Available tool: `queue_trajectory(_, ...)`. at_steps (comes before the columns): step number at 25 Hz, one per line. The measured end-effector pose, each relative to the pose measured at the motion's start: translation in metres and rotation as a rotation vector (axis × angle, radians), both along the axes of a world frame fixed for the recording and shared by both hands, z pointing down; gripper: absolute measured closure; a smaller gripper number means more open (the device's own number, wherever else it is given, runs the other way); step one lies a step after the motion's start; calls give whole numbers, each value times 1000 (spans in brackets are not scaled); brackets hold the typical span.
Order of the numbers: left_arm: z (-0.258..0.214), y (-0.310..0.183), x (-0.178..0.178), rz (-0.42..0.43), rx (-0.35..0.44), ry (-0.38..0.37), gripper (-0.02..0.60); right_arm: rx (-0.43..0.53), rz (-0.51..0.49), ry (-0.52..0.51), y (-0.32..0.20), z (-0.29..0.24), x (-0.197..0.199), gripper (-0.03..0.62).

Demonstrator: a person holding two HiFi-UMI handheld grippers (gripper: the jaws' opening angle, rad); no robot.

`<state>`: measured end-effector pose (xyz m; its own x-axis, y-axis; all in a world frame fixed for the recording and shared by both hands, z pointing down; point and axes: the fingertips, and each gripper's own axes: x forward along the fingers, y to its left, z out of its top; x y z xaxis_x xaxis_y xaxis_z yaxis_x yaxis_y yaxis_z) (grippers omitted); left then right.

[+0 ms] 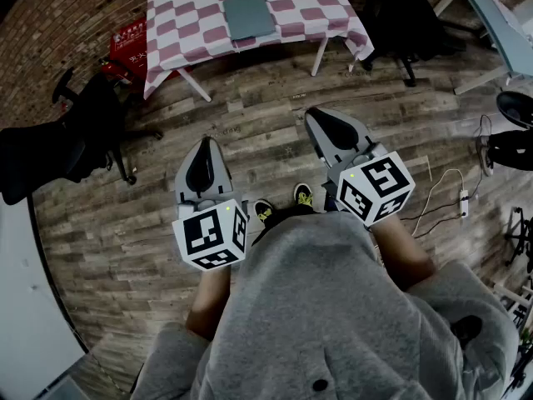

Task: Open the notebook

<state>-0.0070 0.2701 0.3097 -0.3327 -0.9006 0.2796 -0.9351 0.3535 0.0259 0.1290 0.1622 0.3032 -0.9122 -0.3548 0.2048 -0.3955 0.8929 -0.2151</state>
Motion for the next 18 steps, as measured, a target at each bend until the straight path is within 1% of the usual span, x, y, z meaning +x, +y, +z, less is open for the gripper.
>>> queue_trajectory(4, 3, 5, -3, 1, -9, -3, 569, -1, 0, -1, 2, 1, -3, 557)
queue_trajectory(13, 4, 12, -19, -4, -12, -12, 570, -9, 24, -43, 6, -5, -10, 557)
queue_trajectory(18, 1, 16, -29, -1, 7, -9, 570, -6, 8, -43, 14, -6, -23, 557)
